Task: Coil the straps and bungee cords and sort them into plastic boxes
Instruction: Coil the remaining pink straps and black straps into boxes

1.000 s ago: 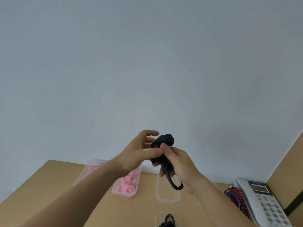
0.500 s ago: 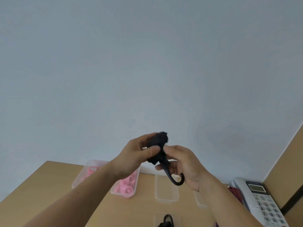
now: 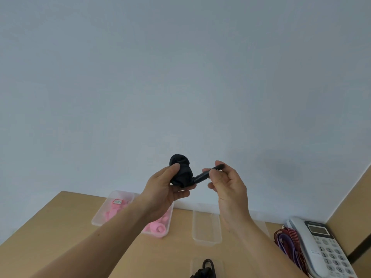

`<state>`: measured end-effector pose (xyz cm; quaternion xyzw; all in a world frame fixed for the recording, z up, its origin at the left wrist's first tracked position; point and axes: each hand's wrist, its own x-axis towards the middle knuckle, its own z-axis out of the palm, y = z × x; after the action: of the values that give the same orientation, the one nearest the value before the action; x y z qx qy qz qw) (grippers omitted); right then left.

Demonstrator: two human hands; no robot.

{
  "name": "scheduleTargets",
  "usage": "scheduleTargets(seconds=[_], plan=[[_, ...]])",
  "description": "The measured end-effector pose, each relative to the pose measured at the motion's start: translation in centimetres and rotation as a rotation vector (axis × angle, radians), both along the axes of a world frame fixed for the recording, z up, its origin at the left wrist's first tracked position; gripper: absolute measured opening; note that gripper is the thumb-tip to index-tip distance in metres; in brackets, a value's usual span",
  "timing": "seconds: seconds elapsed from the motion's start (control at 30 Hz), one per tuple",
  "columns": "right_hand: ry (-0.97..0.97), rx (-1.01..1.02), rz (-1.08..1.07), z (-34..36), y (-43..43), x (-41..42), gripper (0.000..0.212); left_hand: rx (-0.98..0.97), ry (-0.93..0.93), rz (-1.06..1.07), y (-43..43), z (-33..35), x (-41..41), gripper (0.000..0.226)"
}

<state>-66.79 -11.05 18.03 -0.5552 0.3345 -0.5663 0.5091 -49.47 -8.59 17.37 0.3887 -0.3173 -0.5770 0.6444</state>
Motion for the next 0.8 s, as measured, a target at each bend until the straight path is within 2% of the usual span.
scheduleTargets(seconds=[0.17,0.23,0.33,0.4,0.53,0.67,0.7,0.8], plan=[[-0.053,0.001,0.124,-0.6,0.0,1.0,0.024,0.009,-0.038,0.060,0.0,0.1,0.8,0.028],[-0.059,0.003,0.166,-0.9,0.2,1.5,0.030,-0.028,-0.035,-0.015,0.4,0.2,1.2,0.027],[-0.103,0.050,0.125,-0.5,-0.4,1.9,0.025,-0.112,-0.075,-0.177,1.4,0.4,1.6,0.032],[-0.110,0.061,0.095,-0.2,-0.8,2.0,0.026,-0.135,-0.085,-0.198,1.7,0.6,2.1,0.035],[0.033,-0.027,0.104,-0.2,-0.6,2.7,0.025,-0.130,-0.196,-0.213,1.7,0.5,2.4,0.039],[0.055,0.040,0.074,-0.4,-0.6,3.3,0.010,-0.155,-0.257,-0.172,1.7,-0.1,2.1,0.035],[0.087,0.051,0.034,-0.6,-0.5,3.4,0.007,-0.166,-0.302,-0.172,1.7,-0.2,2.0,0.032],[0.285,-0.018,-0.119,-1.9,-0.1,4.0,0.015,-0.182,-0.547,-0.116,1.5,-0.6,1.2,0.031]])
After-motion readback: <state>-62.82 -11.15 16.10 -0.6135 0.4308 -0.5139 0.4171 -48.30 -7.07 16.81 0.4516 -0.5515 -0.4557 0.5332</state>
